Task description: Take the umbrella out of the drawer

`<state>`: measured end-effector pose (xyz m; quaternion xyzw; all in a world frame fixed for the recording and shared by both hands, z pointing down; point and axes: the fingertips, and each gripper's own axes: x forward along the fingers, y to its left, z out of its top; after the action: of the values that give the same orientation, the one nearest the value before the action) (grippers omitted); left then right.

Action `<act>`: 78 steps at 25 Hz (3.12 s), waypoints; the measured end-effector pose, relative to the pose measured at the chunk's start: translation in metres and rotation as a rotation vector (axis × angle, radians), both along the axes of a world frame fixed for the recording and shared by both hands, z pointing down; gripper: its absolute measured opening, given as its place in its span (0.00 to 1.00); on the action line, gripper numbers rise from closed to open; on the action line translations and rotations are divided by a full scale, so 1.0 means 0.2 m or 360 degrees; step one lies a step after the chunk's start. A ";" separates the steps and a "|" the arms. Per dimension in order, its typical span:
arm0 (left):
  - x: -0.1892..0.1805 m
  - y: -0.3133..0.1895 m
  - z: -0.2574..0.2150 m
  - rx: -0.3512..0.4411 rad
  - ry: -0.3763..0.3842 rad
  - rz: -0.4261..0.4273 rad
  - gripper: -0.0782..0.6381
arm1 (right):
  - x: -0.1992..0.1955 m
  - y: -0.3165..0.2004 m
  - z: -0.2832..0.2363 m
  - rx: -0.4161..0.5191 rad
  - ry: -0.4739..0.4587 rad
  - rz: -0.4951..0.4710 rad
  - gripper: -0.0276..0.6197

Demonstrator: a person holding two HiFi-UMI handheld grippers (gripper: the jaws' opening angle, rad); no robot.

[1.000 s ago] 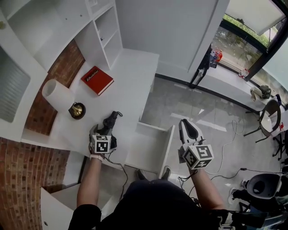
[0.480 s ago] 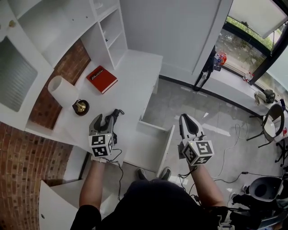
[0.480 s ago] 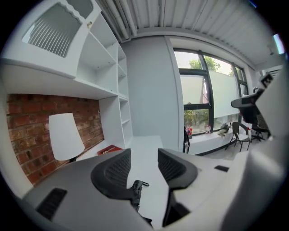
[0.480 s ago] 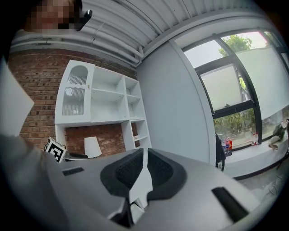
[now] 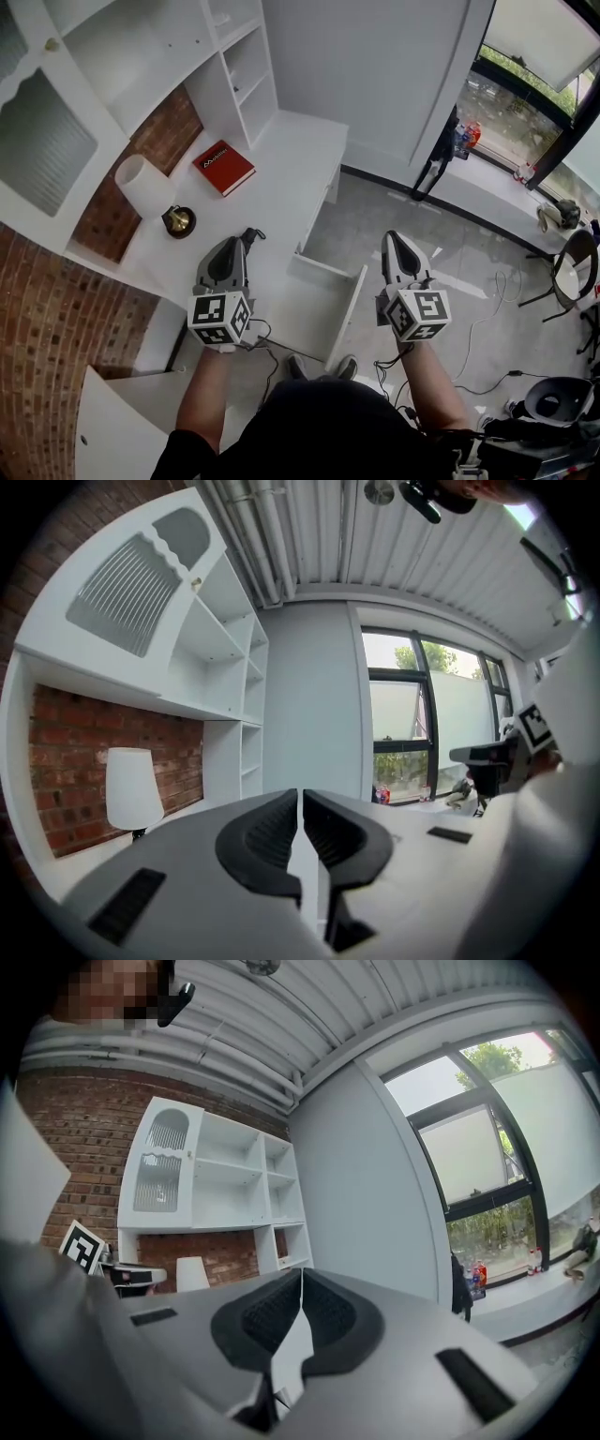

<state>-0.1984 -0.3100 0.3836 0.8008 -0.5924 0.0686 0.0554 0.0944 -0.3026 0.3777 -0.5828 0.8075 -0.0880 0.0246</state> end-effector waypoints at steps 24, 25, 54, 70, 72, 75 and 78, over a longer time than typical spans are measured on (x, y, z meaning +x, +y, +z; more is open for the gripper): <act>0.07 0.09 -0.26 0.0121 0.0081 -0.0020 0.13 | 0.06 0.04 -0.26 0.0170 -0.0005 -0.0012 0.04; 0.07 0.09 -0.26 0.0119 0.0080 -0.0026 0.13 | 0.06 0.05 -0.26 0.0173 0.0000 -0.0012 0.04; -0.01 0.16 -0.18 0.0050 0.0090 -0.0069 0.13 | -0.03 0.10 -0.29 0.0208 0.0117 -0.0079 0.04; -0.05 0.13 -0.13 0.0029 0.0092 -0.0061 0.13 | -0.10 0.09 -0.27 0.0194 0.0140 -0.0106 0.04; -0.05 0.13 -0.12 0.0027 0.0092 -0.0053 0.13 | -0.11 0.09 -0.27 0.0192 0.0137 -0.0117 0.04; -0.05 0.13 -0.11 0.0022 0.0098 -0.0047 0.13 | -0.13 0.09 -0.27 0.0193 0.0149 -0.0121 0.04; -0.07 0.13 -0.09 0.0008 0.0101 -0.0051 0.13 | -0.14 0.10 -0.27 0.0185 0.0159 -0.0119 0.04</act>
<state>-0.2115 -0.2831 0.3649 0.7932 -0.6032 0.0408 0.0733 0.0669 -0.2836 0.3246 -0.5534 0.8327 -0.0128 0.0148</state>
